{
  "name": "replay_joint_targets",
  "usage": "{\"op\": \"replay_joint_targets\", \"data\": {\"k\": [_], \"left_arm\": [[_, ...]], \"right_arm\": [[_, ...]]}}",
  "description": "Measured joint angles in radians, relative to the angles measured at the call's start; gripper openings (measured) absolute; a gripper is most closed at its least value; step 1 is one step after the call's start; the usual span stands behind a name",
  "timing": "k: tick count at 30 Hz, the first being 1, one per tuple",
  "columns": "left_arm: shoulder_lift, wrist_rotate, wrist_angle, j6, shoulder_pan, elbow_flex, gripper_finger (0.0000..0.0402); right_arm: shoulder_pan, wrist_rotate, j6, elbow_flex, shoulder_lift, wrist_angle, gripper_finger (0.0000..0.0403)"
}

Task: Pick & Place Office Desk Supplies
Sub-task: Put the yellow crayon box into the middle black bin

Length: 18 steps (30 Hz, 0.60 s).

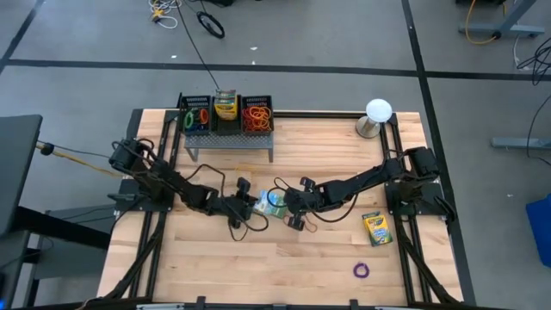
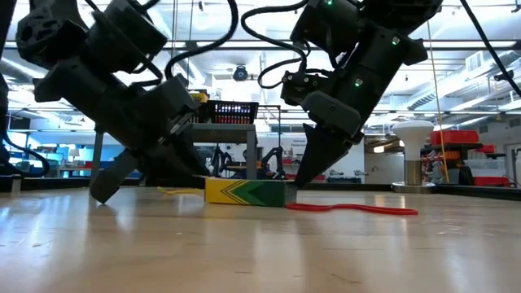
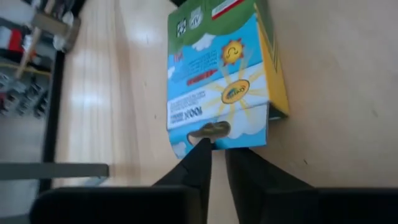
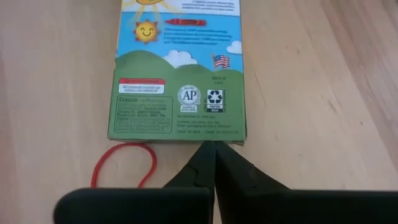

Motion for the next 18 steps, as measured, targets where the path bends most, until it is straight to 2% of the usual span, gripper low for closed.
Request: {"op": "replay_joint_targets", "data": {"k": [7, 18], "left_arm": [[0.000, -0.089, 0.011, 0.090, -0.055, 0.000, 0.0007], [-0.051, -0.202, 0.008, 0.130, -0.113, 0.002, 0.0004]], "right_arm": [[0.000, 0.000, -0.018, 0.000, 0.000, 0.013, 0.0005], [0.018, 0.032, -0.033, 0.001, -0.052, -0.010, 0.0032]]}}
